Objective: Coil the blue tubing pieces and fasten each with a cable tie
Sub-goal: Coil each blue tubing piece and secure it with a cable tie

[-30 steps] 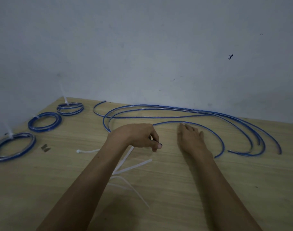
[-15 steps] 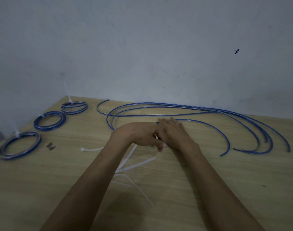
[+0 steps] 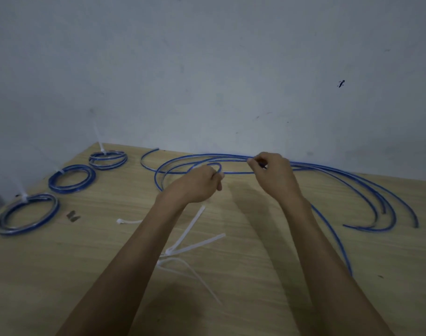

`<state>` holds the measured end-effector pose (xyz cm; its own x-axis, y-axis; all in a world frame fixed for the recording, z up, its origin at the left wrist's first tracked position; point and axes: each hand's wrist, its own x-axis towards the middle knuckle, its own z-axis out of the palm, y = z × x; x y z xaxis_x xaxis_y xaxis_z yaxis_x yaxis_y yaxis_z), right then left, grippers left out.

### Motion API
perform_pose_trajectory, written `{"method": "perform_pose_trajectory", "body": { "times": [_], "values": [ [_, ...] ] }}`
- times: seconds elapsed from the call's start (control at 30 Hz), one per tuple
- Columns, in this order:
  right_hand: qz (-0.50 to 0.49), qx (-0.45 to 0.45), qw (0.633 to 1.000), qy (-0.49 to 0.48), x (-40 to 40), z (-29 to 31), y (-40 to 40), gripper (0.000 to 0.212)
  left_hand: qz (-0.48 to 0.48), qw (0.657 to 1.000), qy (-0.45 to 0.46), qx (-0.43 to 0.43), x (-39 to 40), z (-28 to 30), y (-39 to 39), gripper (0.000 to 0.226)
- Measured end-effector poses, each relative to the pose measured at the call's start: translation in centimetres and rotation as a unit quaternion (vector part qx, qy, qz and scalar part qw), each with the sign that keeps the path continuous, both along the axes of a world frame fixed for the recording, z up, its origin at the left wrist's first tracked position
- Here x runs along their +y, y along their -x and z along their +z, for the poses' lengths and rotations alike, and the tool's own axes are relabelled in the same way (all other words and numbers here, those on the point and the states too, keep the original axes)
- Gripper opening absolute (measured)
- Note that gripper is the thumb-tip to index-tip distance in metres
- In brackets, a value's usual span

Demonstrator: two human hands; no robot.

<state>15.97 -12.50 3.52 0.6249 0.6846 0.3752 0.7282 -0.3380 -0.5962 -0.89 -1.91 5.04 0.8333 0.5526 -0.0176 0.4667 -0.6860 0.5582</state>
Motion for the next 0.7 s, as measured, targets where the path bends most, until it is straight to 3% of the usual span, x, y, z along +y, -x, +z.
{"method": "perform_pose_trajectory", "body": {
  "times": [0.17,0.37,0.53,0.7],
  "values": [
    [0.092,0.149,0.984,0.018,-1.5,3.9,1.2,0.035,0.016,0.994,0.004,-0.106,-0.2,-0.1,-0.3,0.037],
    [0.131,0.284,0.948,0.055,-2.8,5.7,2.8,0.029,0.048,0.984,-0.056,-0.160,0.3,-0.4,-0.3,0.037],
    [0.148,0.392,0.899,-0.125,-2.4,6.5,4.5,0.024,0.019,0.971,-0.006,-0.239,-0.5,-0.2,-0.4,0.039],
    [0.193,0.421,0.870,-0.169,-2.4,7.9,7.1,0.020,0.038,0.934,0.129,-0.330,-1.8,1.6,-0.5,0.049]
  ]
}}
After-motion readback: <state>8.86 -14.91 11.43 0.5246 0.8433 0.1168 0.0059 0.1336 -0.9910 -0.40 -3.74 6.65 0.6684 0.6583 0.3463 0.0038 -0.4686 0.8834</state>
